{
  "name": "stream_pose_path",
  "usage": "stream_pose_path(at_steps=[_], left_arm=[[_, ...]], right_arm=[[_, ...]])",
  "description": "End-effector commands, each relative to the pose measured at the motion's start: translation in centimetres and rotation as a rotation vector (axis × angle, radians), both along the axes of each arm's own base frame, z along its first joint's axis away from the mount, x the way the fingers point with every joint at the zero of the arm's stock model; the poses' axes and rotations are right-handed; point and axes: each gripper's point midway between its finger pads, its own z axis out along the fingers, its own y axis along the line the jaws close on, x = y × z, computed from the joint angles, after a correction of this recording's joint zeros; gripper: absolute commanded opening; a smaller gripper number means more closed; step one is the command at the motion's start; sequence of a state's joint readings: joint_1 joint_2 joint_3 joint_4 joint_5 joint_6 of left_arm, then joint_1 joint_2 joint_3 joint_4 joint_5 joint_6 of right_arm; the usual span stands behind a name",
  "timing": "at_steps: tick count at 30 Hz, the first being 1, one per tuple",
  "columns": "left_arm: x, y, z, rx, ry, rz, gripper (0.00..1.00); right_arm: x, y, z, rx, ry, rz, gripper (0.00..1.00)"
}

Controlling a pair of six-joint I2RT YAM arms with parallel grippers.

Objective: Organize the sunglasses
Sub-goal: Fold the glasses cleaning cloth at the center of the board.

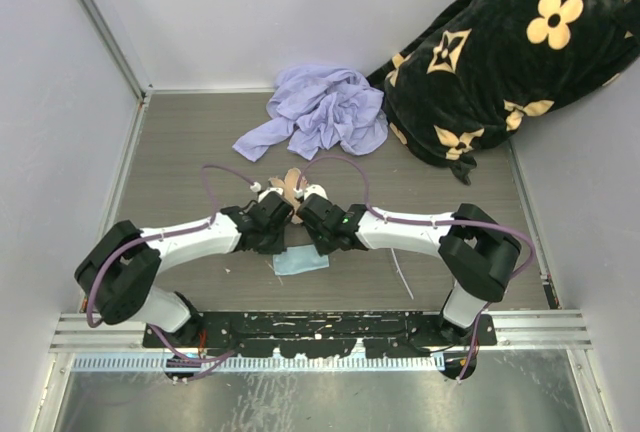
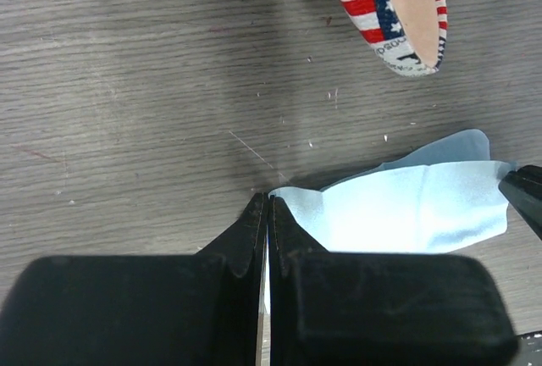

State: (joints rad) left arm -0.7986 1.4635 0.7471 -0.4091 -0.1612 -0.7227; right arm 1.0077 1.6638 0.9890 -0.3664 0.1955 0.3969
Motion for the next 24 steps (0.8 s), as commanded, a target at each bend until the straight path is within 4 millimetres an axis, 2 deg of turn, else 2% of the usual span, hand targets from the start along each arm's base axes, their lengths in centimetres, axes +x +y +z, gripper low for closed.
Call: stream_pose_path(at_steps=[1, 5, 9, 14, 20, 24], left_arm=[[0.6, -0.6, 2.8, -0.064, -0.068, 0.002, 0.00], [0.9, -1.0, 4.9, -0.114, -0.122, -0.003, 0.00], [0.8, -0.7, 6.3, -0.142, -0.155, -0.003, 0.00], [0.2, -0.6, 6.9, -0.172, -0.158, -0.009, 0.00], [-0.6, -0.7, 9.7, -0.250, -0.205, -0.036, 0.00], [-2.0, -0.7, 11.7, -0.274, -0.236, -0.070, 0.00]], right_arm=[[0.9, 1.1, 2.9, 0.094, -0.064, -0.020, 0.01], [1.5, 0.9, 3.8, 0.108, -0.106, -0.043, 0.01], [1.6, 0.8, 4.5, 0.118, -0.122, -0.049, 0.01], [1.5, 0.5, 5.3, 0.129, -0.127, -0.055, 0.01], [0.8, 0.2, 8.1, 0.195, -0.144, -0.041, 0.01], [-0.6, -0.1, 9.9, 0.223, -0.142, -0.026, 0.01]])
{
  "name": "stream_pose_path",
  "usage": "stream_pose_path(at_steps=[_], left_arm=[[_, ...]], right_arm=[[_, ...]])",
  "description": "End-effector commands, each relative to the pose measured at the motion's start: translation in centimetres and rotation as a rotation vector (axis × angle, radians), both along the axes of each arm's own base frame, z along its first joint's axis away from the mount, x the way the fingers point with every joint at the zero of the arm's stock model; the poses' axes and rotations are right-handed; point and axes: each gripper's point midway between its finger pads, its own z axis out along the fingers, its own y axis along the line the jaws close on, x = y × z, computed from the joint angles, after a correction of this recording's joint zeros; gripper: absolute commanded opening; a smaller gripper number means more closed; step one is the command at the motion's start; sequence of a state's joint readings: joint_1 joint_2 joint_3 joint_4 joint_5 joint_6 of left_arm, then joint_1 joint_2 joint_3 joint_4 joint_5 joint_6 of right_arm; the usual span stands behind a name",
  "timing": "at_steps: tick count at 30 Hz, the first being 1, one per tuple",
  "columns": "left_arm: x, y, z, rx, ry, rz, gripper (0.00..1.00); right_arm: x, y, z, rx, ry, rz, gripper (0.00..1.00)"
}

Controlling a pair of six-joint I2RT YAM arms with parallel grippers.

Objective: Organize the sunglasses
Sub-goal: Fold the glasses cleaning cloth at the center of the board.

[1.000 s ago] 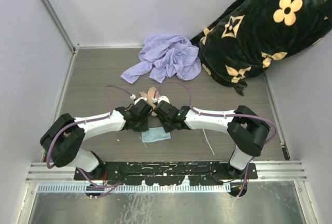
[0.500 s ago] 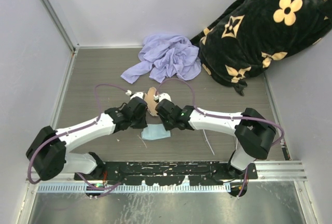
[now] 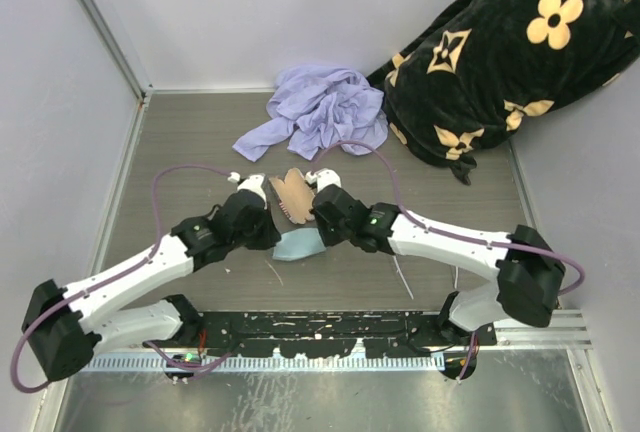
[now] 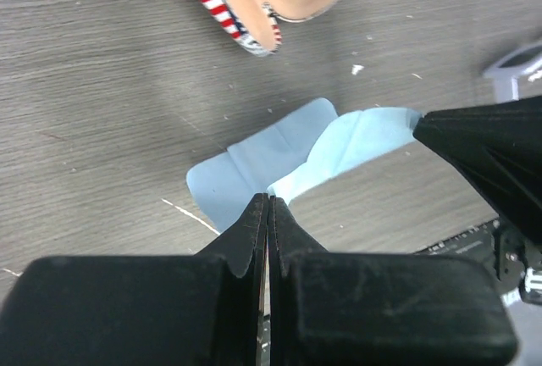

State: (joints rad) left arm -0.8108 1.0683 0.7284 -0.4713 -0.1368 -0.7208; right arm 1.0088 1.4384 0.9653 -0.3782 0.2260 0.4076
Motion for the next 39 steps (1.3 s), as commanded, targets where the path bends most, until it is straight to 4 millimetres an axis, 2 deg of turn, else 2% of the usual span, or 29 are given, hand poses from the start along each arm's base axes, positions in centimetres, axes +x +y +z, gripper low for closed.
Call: stream_pose_path(at_steps=[1, 6, 14, 21, 26, 28, 32, 37, 39], left_arm=[[-1.8, -0.4, 2.3, -0.039, -0.022, -0.054, 0.00], [-4.1, -1.1, 2.3, -0.061, 0.000, -0.086, 0.00], [-7.1, -2.0, 5.2, -0.085, -0.063, -0.119, 0.00], [-10.2, -2.2, 5.4, -0.062, -0.051, -0.172, 0.00], [-11.5, -2.5, 5.3, -0.060, -0.034, -0.177, 0.00], [-11.3, -2.6, 4.8, -0.045, -0.034, -0.168, 0.00], [-9.8, -2.3, 4.0, -0.007, -0.083, -0.092, 0.00], [-6.3, -1.7, 3.3, 0.025, -0.150, 0.006, 0.00], [-5.0, -2.1, 2.7, 0.017, -0.158, 0.011, 0.00]], right_arm=[[-1.5, 0.2, 3.2, 0.070, -0.019, 0.011, 0.01], [-3.9, 0.0, 4.7, 0.063, -0.033, 0.024, 0.01], [-8.2, -0.7, 6.8, 0.112, 0.005, 0.058, 0.00], [-12.9, -1.6, 6.4, 0.081, 0.097, 0.120, 0.01], [-14.8, -1.9, 6.8, 0.096, 0.151, 0.145, 0.00], [-14.6, -2.0, 6.5, 0.081, 0.145, 0.135, 0.00], [-12.4, -2.0, 5.1, 0.000, 0.095, 0.095, 0.00], [-8.0, -1.7, 4.0, -0.028, 0.043, 0.040, 0.00], [-6.3, -1.5, 3.7, -0.027, 0.025, 0.033, 0.00]])
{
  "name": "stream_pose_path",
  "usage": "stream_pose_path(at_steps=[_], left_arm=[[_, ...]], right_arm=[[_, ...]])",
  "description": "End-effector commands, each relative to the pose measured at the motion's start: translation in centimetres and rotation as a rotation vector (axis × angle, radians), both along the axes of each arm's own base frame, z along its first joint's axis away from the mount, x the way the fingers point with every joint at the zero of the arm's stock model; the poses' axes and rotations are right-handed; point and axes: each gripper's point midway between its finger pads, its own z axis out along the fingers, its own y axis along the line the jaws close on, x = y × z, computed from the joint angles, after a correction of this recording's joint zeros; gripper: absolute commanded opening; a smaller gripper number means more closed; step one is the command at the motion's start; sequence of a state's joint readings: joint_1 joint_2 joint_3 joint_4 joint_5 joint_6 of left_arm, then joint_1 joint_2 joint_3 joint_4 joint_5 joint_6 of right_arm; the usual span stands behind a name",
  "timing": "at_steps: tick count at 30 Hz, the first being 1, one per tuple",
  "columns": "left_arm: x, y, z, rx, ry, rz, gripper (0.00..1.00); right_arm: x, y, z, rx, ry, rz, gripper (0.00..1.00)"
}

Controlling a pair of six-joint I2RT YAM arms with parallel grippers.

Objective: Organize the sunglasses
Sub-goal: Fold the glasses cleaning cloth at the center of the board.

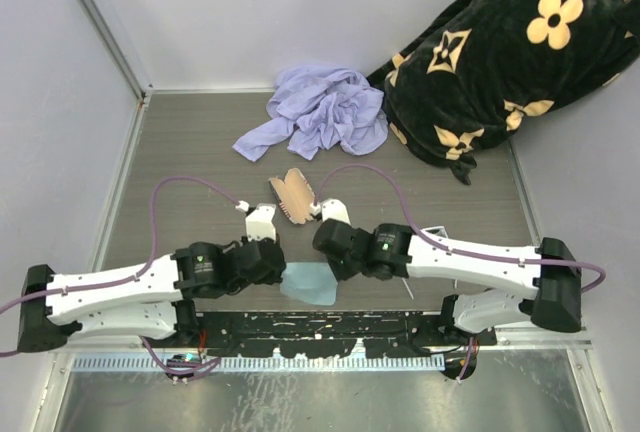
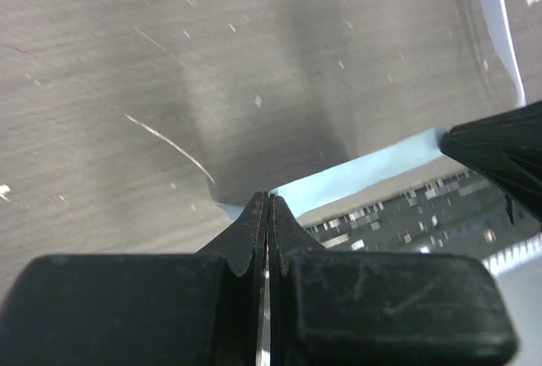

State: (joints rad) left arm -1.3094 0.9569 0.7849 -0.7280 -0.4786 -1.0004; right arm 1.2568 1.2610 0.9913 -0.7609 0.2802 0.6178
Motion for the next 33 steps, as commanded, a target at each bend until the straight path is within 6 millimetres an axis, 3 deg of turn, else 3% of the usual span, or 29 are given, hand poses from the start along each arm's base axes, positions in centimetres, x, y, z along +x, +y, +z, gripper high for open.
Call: stream_pose_path(at_steps=[1, 8, 12, 16, 25, 33], left_arm=[[4.4, -0.3, 0.0, -0.027, -0.098, 0.089, 0.00], [8.2, -1.6, -1.9, 0.012, -0.163, 0.061, 0.00], [9.7, -1.9, -2.7, 0.019, -0.195, 0.046, 0.00], [9.9, -2.0, -3.4, 0.025, -0.210, 0.010, 0.00], [7.8, -1.3, -6.2, 0.001, -0.161, -0.053, 0.00], [6.9, -0.7, -6.8, -0.011, -0.142, -0.065, 0.00]], right_arm=[[4.4, 1.6, 1.2, 0.053, -0.099, -0.013, 0.00], [9.1, 2.2, -1.9, 0.038, -0.146, -0.044, 0.00], [10.5, 2.4, -3.1, 0.045, -0.167, -0.048, 0.00], [10.5, 2.1, -4.4, 0.026, -0.168, -0.045, 0.00], [9.0, 1.5, -4.9, 0.067, -0.132, -0.023, 0.00], [7.1, 1.5, -5.4, 0.105, -0.061, 0.005, 0.00]])
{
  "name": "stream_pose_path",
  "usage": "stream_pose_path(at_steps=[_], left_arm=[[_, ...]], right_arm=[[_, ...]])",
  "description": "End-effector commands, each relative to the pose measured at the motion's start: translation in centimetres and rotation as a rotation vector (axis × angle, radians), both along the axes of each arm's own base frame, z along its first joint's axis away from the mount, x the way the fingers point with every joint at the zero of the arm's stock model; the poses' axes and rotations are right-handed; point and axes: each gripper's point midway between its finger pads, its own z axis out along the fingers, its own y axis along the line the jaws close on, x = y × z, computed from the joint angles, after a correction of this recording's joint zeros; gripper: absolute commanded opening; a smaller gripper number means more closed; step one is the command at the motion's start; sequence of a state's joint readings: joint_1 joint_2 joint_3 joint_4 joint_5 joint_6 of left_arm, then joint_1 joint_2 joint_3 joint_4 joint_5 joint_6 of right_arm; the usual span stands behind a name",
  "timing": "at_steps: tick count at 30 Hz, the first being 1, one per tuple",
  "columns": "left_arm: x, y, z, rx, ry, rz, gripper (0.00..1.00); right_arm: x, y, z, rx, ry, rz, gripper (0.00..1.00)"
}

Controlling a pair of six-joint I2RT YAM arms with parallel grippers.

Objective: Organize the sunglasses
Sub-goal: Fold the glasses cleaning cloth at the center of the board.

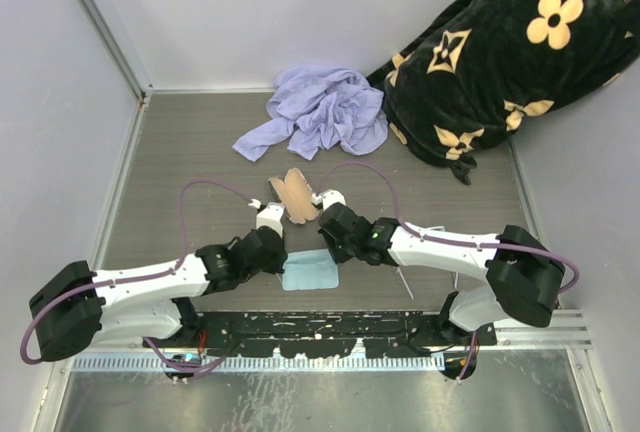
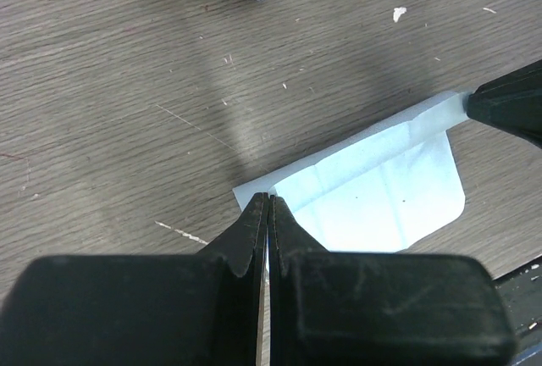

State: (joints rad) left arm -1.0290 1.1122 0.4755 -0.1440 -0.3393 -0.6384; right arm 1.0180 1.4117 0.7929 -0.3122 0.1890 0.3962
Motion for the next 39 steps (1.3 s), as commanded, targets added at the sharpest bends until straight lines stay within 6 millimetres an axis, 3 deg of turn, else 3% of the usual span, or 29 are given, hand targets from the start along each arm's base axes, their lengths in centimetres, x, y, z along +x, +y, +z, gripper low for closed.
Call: stream_pose_path(at_steps=[1, 18, 39], left_arm=[[0.4, -1.1, 1.5, -0.079, -0.036, -0.013, 0.00], [-1.7, -0.9, 0.2, -0.118, 0.040, -0.061, 0.00], [-2.8, -1.3, -0.6, -0.143, 0.081, -0.098, 0.00]], right_arm=[[-0.6, 1.2, 1.4, 0.083, 0.004, 0.024, 0.00], [-3.2, 0.9, 0.5, 0.061, 0.079, 0.075, 0.00], [-4.5, 0.5, -0.8, 0.027, 0.129, 0.094, 0.00]])
